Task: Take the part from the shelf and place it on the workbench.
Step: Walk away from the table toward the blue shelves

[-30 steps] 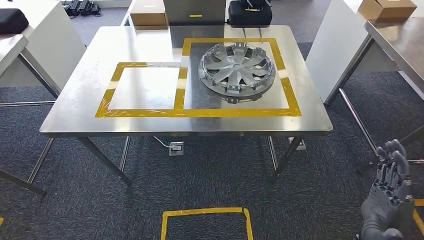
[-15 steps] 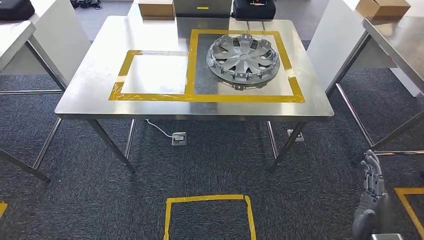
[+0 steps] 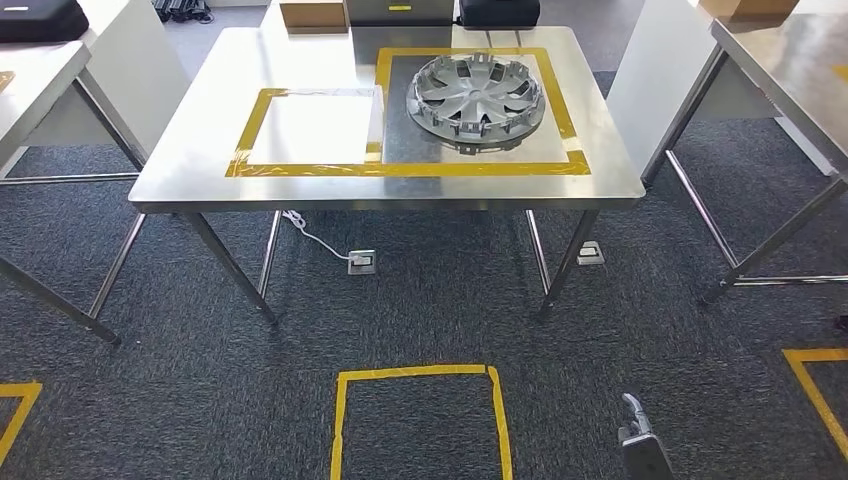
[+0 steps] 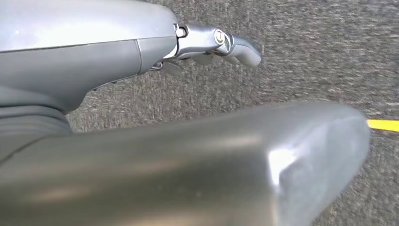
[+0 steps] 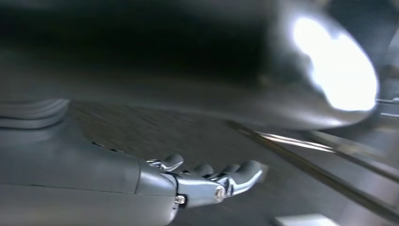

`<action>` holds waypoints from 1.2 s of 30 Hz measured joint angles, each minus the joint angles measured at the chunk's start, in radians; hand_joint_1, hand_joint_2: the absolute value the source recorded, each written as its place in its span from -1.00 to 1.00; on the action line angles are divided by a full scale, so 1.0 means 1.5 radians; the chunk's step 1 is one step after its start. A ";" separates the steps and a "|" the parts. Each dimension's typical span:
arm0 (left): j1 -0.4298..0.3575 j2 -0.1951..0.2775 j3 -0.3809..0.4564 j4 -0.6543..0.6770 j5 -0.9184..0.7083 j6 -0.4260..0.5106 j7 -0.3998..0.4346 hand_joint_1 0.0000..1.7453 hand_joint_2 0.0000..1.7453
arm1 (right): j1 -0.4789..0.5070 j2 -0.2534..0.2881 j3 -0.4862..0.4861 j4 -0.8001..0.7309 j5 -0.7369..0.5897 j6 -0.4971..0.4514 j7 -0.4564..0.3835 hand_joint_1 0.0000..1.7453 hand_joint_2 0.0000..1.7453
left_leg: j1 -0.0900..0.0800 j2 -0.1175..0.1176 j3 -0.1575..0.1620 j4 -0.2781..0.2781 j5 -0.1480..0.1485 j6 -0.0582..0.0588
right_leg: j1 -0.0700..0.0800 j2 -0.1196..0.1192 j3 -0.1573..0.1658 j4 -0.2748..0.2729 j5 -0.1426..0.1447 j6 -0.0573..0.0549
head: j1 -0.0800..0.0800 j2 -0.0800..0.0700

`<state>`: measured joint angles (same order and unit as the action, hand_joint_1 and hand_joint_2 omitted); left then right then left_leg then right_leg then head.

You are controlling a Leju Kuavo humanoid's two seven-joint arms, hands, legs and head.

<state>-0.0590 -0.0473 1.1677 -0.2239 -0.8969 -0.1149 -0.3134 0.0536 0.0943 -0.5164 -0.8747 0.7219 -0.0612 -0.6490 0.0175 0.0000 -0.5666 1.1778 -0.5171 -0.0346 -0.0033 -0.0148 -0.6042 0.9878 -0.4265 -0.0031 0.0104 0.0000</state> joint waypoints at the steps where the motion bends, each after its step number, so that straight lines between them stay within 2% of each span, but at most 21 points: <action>1: -0.002 0.000 0.000 0.000 -0.001 0.000 -0.002 -1.00 -1.00 | -0.011 -0.006 -0.008 0.058 0.006 -0.004 0.005 -1.00 -1.00 | -0.001 -0.001 0.033 -0.047 -0.005 0.002 | 0.000 0.000 -0.009 0.007 0.004 0.004 | -0.001 0.000; 3: -0.004 0.001 0.000 0.000 -0.004 -0.001 -0.005 -1.00 -1.00 | -0.028 -0.016 -0.020 0.154 0.015 -0.004 0.024 -1.00 -1.00 | -0.003 -0.004 0.066 -0.105 -0.028 0.012 | 0.001 -0.001 -0.017 0.017 0.012 0.011 | 0.000 0.000; 5: -0.004 0.000 0.000 0.001 -0.007 -0.002 -0.008 -1.00 -1.00 | -0.038 -0.023 -0.025 0.229 0.027 0.008 0.064 -1.00 -1.00 | -0.005 -0.003 0.061 -0.109 -0.025 0.027 | 0.001 0.000 -0.020 0.018 0.020 0.019 | 0.000 0.000; 6: -0.004 0.000 0.000 0.001 -0.009 -0.004 -0.010 -1.00 -1.00 | -0.040 -0.026 -0.026 0.262 0.033 0.019 0.090 -1.00 -1.00 | -0.005 -0.002 0.056 -0.108 -0.021 0.034 | 0.000 0.002 -0.023 0.022 0.015 0.023 | 0.000 0.000; 7: -0.004 -0.001 0.000 0.002 -0.010 -0.005 -0.012 -1.00 -1.00 | -0.040 -0.027 -0.027 0.291 0.038 0.031 0.113 -1.00 -1.00 | -0.004 -0.001 0.050 -0.109 -0.015 0.040 | -0.001 0.003 -0.028 0.034 -0.003 0.027 | 0.001 0.000; 8: -0.004 -0.002 0.000 0.002 -0.010 -0.007 -0.013 -1.00 -1.00 | -0.039 -0.028 -0.028 0.316 0.043 0.043 0.133 -1.00 -1.00 | -0.004 0.000 0.042 -0.109 -0.008 0.044 | -0.003 0.003 -0.036 0.059 -0.033 0.030 | 0.002 0.000; 10: -0.002 -0.002 0.000 0.002 -0.013 -0.009 -0.016 -1.00 -1.00 | -0.039 -0.028 -0.029 0.354 0.054 0.063 0.171 -1.00 -1.00 | -0.005 0.001 0.024 -0.108 0.005 0.047 | -0.003 0.004 -0.057 0.140 -0.100 0.035 | 0.004 0.000; 11: -0.001 -0.003 0.000 0.002 -0.016 -0.010 -0.016 -1.00 -1.00 | -0.039 -0.027 -0.029 0.370 0.060 0.075 0.194 -1.00 -1.00 | -0.005 0.002 0.014 -0.108 0.012 0.048 | -0.003 0.004 -0.063 0.180 -0.116 0.036 | 0.005 0.000; 12: -0.001 -0.003 0.000 0.003 -0.019 -0.010 -0.016 -1.00 -1.00 | -0.040 -0.027 -0.029 0.382 0.064 0.087 0.220 -1.00 -1.00 | -0.006 0.002 0.005 -0.108 0.018 0.047 | -0.003 0.004 -0.062 0.205 -0.115 0.035 | 0.005 0.000; 13: -0.001 -0.003 0.000 0.003 -0.023 -0.011 -0.015 -1.00 -1.00 | -0.040 -0.026 -0.029 0.393 0.067 0.098 0.247 -1.00 -1.00 | -0.007 0.003 -0.003 -0.107 0.024 0.047 | -0.003 0.005 -0.052 0.209 -0.099 0.033 | 0.005 0.000; 14: 0.000 -0.004 0.000 0.003 -0.026 -0.011 -0.013 -1.00 -1.00 | -0.040 -0.025 -0.029 0.402 0.069 0.108 0.271 -1.00 -1.00 | -0.007 0.002 -0.009 -0.107 0.030 0.045 | -0.002 0.005 -0.029 0.189 -0.078 0.030 | 0.005 0.000; 15: -0.001 -0.005 0.000 0.004 -0.028 -0.010 -0.011 -1.00 -1.00 | -0.041 -0.025 -0.029 0.409 0.069 0.115 0.290 -1.00 -1.00 | -0.007 0.002 -0.014 -0.107 0.035 0.044 | -0.001 0.005 0.004 0.149 -0.063 0.025 | 0.005 0.000; 17: -0.001 -0.008 0.000 0.005 -0.032 -0.008 -0.009 -1.00 -1.00 | -0.044 -0.023 -0.029 0.419 0.069 0.123 0.311 -1.00 -1.00 | -0.009 0.003 -0.020 -0.106 0.045 0.038 | 0.003 0.005 0.073 0.048 -0.067 0.014 | 0.005 0.000; 18: -0.001 -0.009 0.000 0.005 -0.035 -0.007 -0.008 -1.00 -1.00 | -0.046 -0.023 -0.029 0.423 0.068 0.127 0.320 -1.00 -1.00 | -0.009 0.004 -0.022 -0.107 0.049 0.034 | 0.006 0.005 0.093 0.014 -0.077 0.010 | 0.005 0.000; 20: -0.001 -0.009 0.000 0.005 -0.042 -0.001 -0.003 -1.00 -1.00 | -0.050 -0.023 -0.033 0.429 0.062 0.137 0.357 -1.00 -1.00 | -0.008 0.006 -0.023 -0.109 0.053 0.030 | 0.008 0.005 0.100 -0.009 -0.083 0.008 | 0.005 0.000; 23: -0.001 -0.010 0.000 0.006 -0.044 0.013 0.017 -1.00 -1.00 | -0.050 -0.024 -0.049 0.433 0.045 0.157 0.445 -1.00 -1.00 | -0.008 0.007 -0.025 -0.115 0.055 0.036 | 0.009 0.004 0.096 -0.012 -0.075 0.005 | 0.005 0.000; 26: 0.000 -0.009 0.000 0.007 -0.043 0.022 0.029 -1.00 -1.00 | -0.050 -0.025 -0.067 0.436 0.035 0.167 0.483 -1.00 -1.00 | -0.007 0.005 -0.025 -0.122 0.071 0.028 | 0.011 0.004 0.091 -0.009 -0.071 -0.002 | 0.004 0.000; 28: 0.000 -0.008 0.000 0.007 -0.042 0.023 0.031 -1.00 0.00 | -0.051 -0.026 -0.074 0.436 0.033 0.170 0.487 -1.00 -1.00 | -0.006 0.004 -0.025 -0.124 0.076 0.024 | 0.011 0.004 0.089 -0.008 -0.069 -0.004 | 0.003 0.000; 30: 0.000 -0.008 0.000 0.007 -0.041 0.023 0.034 -1.00 1.00 | -0.051 -0.026 -0.079 0.437 0.032 0.171 0.489 -1.00 0.00 | -0.006 0.004 -0.025 -0.125 0.079 0.020 | 0.012 0.003 0.088 -0.007 -0.068 -0.005 | 0.003 0.000; 32: 0.000 -0.008 0.000 0.007 -0.037 0.023 0.040 -1.00 1.00 | -0.051 -0.026 -0.086 0.438 0.026 0.172 0.500 -1.00 1.00 | -0.005 0.004 -0.025 -0.126 0.080 0.019 | 0.012 0.003 0.088 -0.007 -0.067 -0.006 | 0.003 0.000; 36: 0.000 -0.008 0.005 0.008 -0.030 0.024 0.049 -1.00 1.00 | -0.052 -0.027 -0.104 0.438 0.007 0.175 0.513 -1.00 1.00 | -0.005 0.004 -0.026 -0.126 0.081 0.018 | 0.012 0.003 0.087 -0.007 -0.067 -0.006 | 0.003 0.000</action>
<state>-0.0590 -0.0595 1.1745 -0.2124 -0.9421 -0.0792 -0.2397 -0.0241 0.0541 -0.6723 -0.2171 0.7323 0.2016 0.1208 0.0099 0.0053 -0.6051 0.9892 -0.3961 -0.0068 0.0154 -0.0098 -0.4731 0.9780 -0.5278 -0.0122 0.0151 0.0000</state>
